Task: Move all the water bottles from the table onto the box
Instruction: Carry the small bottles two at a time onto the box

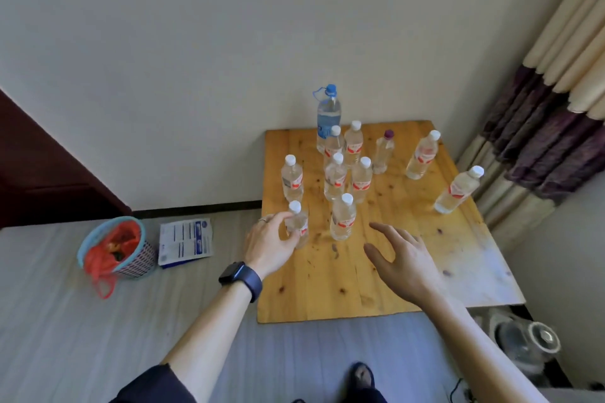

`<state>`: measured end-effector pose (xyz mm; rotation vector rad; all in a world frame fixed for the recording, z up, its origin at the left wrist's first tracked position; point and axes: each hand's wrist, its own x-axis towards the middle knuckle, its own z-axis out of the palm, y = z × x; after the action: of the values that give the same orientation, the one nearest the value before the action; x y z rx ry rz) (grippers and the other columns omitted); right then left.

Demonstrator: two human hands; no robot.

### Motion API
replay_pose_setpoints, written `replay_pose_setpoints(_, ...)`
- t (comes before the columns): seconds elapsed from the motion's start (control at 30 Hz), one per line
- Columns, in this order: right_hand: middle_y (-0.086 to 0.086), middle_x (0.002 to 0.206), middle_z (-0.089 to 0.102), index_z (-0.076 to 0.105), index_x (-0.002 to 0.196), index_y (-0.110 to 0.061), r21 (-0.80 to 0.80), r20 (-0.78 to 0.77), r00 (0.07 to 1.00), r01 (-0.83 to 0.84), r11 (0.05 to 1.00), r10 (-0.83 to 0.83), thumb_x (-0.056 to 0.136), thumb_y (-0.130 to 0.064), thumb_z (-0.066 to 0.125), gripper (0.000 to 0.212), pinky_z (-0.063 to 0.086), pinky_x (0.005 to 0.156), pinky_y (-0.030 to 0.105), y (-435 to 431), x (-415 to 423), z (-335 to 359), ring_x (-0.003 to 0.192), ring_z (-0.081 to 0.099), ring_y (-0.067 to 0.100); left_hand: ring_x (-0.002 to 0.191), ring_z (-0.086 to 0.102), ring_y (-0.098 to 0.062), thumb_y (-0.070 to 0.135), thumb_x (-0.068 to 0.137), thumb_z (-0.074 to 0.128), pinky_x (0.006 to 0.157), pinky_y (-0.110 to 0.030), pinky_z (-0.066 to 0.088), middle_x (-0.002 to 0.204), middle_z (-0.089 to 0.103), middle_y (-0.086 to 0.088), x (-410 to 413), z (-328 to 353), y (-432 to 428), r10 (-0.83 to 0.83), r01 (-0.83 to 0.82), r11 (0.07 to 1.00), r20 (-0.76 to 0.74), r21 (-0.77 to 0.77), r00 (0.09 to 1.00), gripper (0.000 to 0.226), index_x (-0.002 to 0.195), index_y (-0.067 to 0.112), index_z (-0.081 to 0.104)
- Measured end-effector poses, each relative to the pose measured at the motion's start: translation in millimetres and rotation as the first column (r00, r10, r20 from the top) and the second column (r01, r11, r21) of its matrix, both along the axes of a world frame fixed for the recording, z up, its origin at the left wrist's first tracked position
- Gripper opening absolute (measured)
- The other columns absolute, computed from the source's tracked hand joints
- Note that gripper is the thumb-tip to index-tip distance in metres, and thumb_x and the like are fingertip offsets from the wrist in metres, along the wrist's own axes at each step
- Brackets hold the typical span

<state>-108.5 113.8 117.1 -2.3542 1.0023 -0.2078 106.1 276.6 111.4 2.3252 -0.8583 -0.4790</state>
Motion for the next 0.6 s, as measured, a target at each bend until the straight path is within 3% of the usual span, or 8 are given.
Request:
replay_pose_setpoints(0.23,-0.002,0.145,0.050,0.039,0.148,-0.037,0.157,-0.081,0.993,-0.067,0.985,0.081,0.095,-0.052,0.056,0.058,0.036,0.101,0.034,-70.0,69.3,-55.2,0.133,0.040,0.026,0.136,0.039,-0.022,0.037,0.091,0.068,0.099,-0.026,0.034,0.145,0.045,-0.004,40.4,-55.6,-63.7,0.214,-0.215,0.977,-0.156,0.007,0.964,0.060,0.144,0.026,0.042)
replay_pose_setpoints(0.43,0.005,0.161,0.020,0.019,0.157,-0.025,0.309,0.051,0.997,0.040,0.950,-0.059,0.087,-0.060,0.066,0.091,0.032,0.111,0.036,-104.3,116.5,-84.2,0.148,0.025,0.022,0.141,0.033,-0.021,0.049,0.078,0.079,0.099,-0.030,0.033,0.153,0.035,-0.004,50.3,-85.6,-102.6,0.522,-0.563,0.824,-0.310,-0.054,0.794,0.094,0.152,0.030,0.024)
replay_pose_setpoints(0.6,0.005,0.161,0.022,0.015,0.157,-0.036,0.447,0.022,0.997,0.055,0.893,-0.072,0.074,-0.064,0.077,0.108,0.032,0.105,0.033,-124.7,146.2,-120.2,0.146,0.029,0.022,0.140,0.034,-0.024,0.053,0.067,0.086,0.102,-0.034,0.037,0.154,0.032,-0.007,58.0,-117.9,-117.2,0.550,-0.579,0.814,-0.387,0.050,0.740,0.110,0.153,0.032,0.020)
